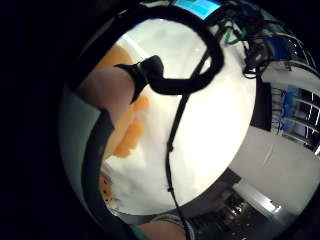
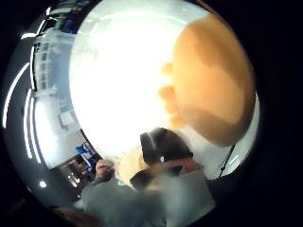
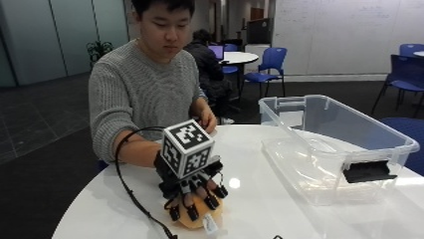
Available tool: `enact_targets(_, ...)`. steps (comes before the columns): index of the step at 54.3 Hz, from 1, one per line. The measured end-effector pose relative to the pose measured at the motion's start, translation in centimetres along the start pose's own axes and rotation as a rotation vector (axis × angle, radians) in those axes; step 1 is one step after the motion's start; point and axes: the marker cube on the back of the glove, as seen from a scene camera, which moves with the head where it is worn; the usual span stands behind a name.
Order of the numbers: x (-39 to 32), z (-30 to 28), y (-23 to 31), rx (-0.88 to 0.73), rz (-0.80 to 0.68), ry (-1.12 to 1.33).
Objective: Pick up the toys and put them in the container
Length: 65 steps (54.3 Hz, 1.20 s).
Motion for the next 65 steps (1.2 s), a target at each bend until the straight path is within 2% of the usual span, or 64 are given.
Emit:
enact_targets(4, -0.3, 1.5, -1.1, -0.026, 0.070, 0.077)
enact_targets(10, 0.1, 2.0, -2.3, 0.069, 0.197, 0.055)
enact_targets(15, 0.9, 1.7, -2.8, 0.144, 0.216, -0.003)
enact_targets(24, 1.0, -0.7, -1.8, 0.254, 0.151, -0.126)
enact_targets(35, -1.5, -12.0, 2.8, 0.434, -0.021, -0.169)
enact_targets(43, -5.0, -16.0, 3.8, 0.480, -0.108, -0.154)
enact_targets(52, -14.0, -18.1, 3.5, 0.468, -0.353, -0.178)
enact_targets(55, -19.5, -19.0, 3.1, 0.445, -0.476, -0.201)
enact_targets(58, -26.3, -19.4, 1.7, 0.437, -0.526, -0.200)
enact_targets(65, -37.3, -16.6, 0.0, 0.405, -0.626, -0.008)
